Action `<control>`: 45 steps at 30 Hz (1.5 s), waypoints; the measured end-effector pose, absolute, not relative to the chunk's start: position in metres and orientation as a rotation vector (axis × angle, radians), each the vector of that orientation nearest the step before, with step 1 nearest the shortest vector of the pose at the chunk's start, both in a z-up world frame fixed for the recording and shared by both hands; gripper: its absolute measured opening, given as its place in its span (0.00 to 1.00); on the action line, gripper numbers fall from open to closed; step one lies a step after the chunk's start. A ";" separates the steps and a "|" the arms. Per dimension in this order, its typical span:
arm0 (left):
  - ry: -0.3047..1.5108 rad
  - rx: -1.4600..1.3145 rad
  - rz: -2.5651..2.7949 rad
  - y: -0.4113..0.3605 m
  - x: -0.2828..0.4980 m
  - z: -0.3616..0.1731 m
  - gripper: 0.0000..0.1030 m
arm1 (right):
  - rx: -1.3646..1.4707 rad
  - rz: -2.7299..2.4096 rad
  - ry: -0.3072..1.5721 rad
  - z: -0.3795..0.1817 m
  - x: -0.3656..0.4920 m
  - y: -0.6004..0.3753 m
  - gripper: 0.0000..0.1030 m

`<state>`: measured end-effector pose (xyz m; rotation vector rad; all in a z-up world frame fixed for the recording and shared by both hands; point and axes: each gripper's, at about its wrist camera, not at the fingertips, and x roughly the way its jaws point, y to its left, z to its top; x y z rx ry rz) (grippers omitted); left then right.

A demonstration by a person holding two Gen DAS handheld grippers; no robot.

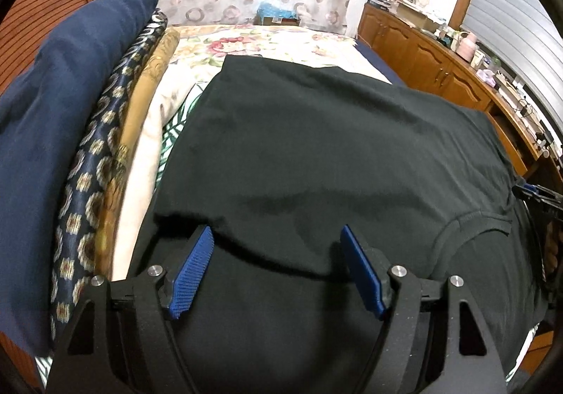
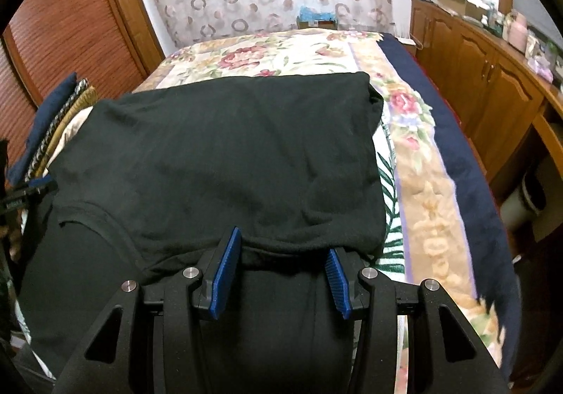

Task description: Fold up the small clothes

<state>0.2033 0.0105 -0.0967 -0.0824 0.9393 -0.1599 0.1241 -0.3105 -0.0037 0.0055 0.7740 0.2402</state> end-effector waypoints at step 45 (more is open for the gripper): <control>0.535 -0.082 -0.129 0.048 0.103 -0.003 0.03 | -0.097 0.318 0.503 0.044 0.016 -0.299 0.03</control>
